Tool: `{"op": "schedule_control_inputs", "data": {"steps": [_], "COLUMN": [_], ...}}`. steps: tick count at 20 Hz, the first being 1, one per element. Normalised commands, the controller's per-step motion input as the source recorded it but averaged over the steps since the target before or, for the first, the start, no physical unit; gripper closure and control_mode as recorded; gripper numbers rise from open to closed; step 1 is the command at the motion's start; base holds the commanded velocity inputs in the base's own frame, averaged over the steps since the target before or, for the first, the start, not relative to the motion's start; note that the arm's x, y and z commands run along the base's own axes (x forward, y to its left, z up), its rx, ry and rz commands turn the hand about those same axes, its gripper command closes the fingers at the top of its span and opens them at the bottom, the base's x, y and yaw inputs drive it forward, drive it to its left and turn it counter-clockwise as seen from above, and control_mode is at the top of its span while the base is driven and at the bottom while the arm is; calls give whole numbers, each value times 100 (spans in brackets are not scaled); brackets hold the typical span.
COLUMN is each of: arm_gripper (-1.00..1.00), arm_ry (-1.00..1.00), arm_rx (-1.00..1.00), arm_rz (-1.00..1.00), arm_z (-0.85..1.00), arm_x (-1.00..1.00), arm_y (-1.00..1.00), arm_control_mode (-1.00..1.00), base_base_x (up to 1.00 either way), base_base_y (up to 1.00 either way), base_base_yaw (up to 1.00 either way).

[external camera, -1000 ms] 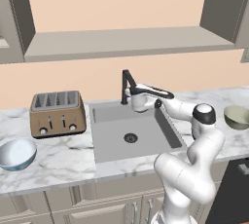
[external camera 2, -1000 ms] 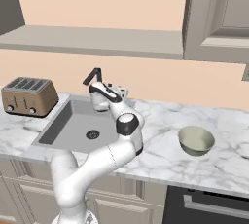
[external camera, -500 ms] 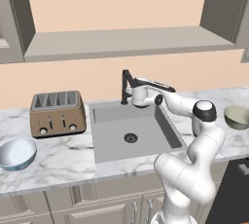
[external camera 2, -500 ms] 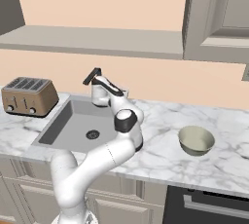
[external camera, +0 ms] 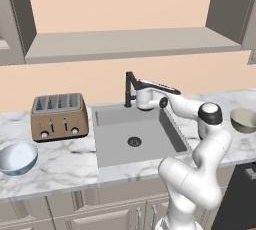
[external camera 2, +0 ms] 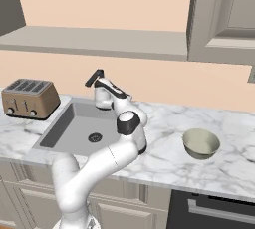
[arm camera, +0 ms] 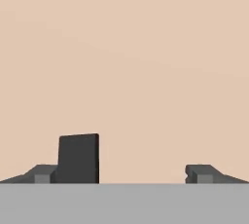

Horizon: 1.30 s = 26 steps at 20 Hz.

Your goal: Rinse each bowl for a few seconds and place them down in the sink or on the counter.

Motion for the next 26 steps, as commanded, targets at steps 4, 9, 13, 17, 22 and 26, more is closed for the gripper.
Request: {"op": "schedule_control_inputs", "data": {"steps": [4,9,13,17,22,26], "arm_gripper": [-100,-100,-100,-100,-100,-100], "arm_ry": [0,1,9,10,10,-1], "arm_rx": [17,17,14,10,11,7], "arm_rz": [-3,-3,-2,-1,0,0], "arm_z": [-19,-22,-26,-17,65,49], "arm_x": [2,5,25,19,-26,-49], "arm_y": [-88,-82,-68,-54,-53,-61], "arm_control_mode": [-100,-100,-100,-100,-100,-100], "base_base_x": [0,0,0,0,0,0], "base_base_y": [0,0,0,0,0,0], "base_base_yaw": [0,0,0,0,0,0]}}
